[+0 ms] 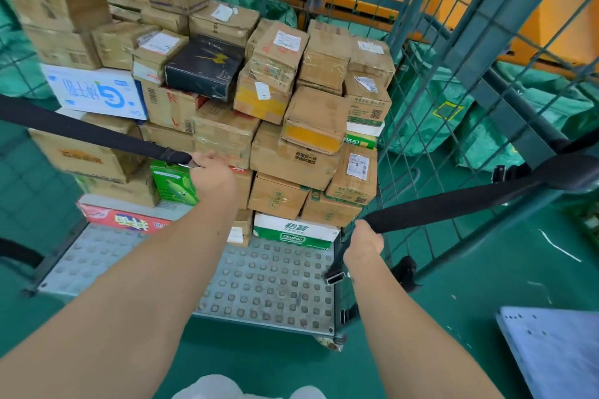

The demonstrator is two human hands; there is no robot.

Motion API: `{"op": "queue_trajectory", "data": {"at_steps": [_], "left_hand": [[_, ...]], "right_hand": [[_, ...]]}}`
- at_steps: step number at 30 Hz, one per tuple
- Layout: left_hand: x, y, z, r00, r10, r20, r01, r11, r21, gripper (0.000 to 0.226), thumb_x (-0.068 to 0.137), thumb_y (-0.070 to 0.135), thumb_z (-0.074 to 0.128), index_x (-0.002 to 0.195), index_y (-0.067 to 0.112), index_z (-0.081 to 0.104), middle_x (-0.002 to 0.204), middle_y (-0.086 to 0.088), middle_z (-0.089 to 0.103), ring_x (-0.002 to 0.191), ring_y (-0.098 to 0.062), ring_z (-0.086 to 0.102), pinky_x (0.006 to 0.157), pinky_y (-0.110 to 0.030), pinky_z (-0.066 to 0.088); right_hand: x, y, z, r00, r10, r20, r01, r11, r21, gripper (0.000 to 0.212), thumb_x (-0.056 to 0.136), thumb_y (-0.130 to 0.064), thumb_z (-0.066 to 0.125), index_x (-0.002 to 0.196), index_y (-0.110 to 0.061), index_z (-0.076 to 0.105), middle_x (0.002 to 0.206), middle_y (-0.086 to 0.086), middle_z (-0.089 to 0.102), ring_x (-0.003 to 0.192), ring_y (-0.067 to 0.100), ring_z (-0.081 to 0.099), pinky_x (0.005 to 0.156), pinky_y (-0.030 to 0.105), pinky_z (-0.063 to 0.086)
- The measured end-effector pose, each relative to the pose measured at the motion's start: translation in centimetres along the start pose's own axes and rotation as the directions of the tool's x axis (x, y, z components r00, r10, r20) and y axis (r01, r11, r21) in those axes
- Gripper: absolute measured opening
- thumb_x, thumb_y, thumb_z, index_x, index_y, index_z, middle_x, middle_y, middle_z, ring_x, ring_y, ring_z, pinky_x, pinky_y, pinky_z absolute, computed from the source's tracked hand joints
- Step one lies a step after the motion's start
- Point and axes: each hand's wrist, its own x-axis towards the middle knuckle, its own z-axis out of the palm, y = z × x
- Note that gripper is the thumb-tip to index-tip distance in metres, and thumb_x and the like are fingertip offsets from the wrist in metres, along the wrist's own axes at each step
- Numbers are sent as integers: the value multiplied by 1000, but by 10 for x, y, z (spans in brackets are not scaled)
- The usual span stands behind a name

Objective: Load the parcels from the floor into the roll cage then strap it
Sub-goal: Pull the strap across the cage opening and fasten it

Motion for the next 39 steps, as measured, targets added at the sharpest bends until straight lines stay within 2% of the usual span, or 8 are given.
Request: {"op": "queue_trajectory", "data": {"at_steps": [5,7,11,18,23,30,35,39], "left_hand": [[19,0,-13,983,-110,149,97,991,88,33,103,30,41,103,18,71,108,-13,70,99,-32,65,83,-37,52],[26,5,-20,958,-162,236,149,986,71,32,102,25,43,82,20,68,88,-11,67,71,-28,62,62,-33,49],[30,21,-41,900,-226,374,204,974,97,14,99,23,55,98,13,64,70,-3,53,48,-13,44,34,-17,32],[59,40,-78,873,-199,445,148,978,147,29,97,23,58,71,11,50,59,-4,46,42,-13,42,43,-22,33],[74,60,-102,862,-212,460,192,977,91,25,90,10,67,107,4,50,66,-6,55,57,-14,51,45,-21,43],[100,89,-133,864,-130,487,95,991,96,44,88,18,69,126,3,53,114,-14,65,99,-29,64,82,-40,54],[112,117,-146,871,-102,480,106,994,20,83,61,54,67,127,5,56,114,-11,67,103,-30,65,94,-46,53],[113,136,-150,869,-62,491,74,997,-5,42,90,39,58,119,7,57,107,-12,69,99,-29,66,84,-39,53]], "right_hand": [[-32,14,38,979,53,199,-48,998,-27,60,91,-16,67,143,-3,40,132,11,55,117,29,56,99,43,44],[-53,21,54,954,80,288,-63,996,-70,50,92,-19,67,135,-7,44,120,7,52,113,27,53,99,43,41],[-91,33,88,886,107,451,-35,986,-165,56,93,-27,66,141,-9,40,123,-1,47,105,19,43,92,35,34],[-151,54,138,771,70,633,139,951,-275,53,89,-30,65,139,-18,51,110,5,58,88,18,56,72,29,43],[-177,69,157,697,-5,717,331,890,-315,68,89,-32,61,151,-41,36,144,-13,33,132,20,42,110,39,38],[-202,83,186,780,7,626,237,922,-305,70,55,-41,76,120,-24,61,121,4,61,106,25,60,99,49,51],[-237,65,191,806,-115,580,127,992,21,24,85,-3,64,105,-14,68,105,10,65,90,22,61,72,35,51],[-255,46,192,855,-155,495,85,983,161,21,87,-2,59,92,-20,69,99,6,61,90,23,61,92,47,54]]}}
